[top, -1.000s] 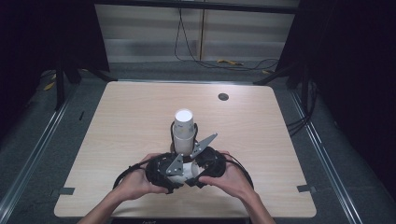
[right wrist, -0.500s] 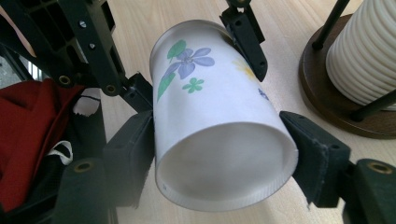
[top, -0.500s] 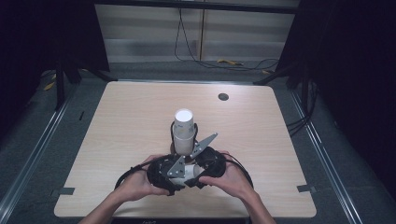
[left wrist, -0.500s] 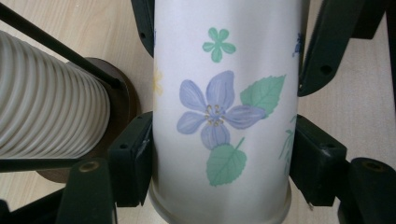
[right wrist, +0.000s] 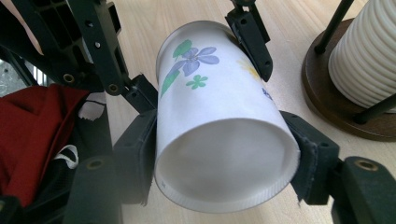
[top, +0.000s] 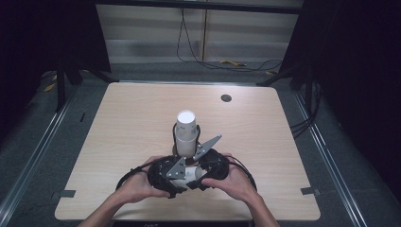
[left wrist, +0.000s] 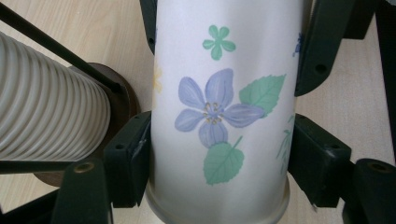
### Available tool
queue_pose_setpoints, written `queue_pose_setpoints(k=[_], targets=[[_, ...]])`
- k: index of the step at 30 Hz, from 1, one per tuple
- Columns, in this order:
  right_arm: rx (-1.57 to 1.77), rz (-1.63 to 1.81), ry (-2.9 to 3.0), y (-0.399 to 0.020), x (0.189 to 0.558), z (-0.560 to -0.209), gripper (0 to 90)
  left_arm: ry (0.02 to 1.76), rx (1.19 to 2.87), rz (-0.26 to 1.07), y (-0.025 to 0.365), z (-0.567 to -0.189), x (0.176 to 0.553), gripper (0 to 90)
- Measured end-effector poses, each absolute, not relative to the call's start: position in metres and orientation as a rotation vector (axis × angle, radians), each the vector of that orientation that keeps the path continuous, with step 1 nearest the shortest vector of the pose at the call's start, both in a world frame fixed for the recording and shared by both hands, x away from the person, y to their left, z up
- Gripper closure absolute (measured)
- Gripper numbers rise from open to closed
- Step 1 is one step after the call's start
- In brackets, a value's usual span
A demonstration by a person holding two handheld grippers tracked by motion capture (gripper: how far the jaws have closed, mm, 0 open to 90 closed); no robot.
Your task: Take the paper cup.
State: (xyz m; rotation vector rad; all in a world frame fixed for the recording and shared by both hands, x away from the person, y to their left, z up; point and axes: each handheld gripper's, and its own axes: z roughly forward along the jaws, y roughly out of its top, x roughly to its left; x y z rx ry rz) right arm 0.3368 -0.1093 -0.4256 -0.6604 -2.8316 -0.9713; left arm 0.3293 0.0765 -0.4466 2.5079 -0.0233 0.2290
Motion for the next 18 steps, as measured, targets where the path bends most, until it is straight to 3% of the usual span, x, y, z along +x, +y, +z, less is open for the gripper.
queue_pose_setpoints(k=[18], targets=[[-0.676,-1.04,-2.797,-0.114,0.337,-0.421,36.3,0.105,2.372,0.139,0.092,-0.444,0.338,18.6]])
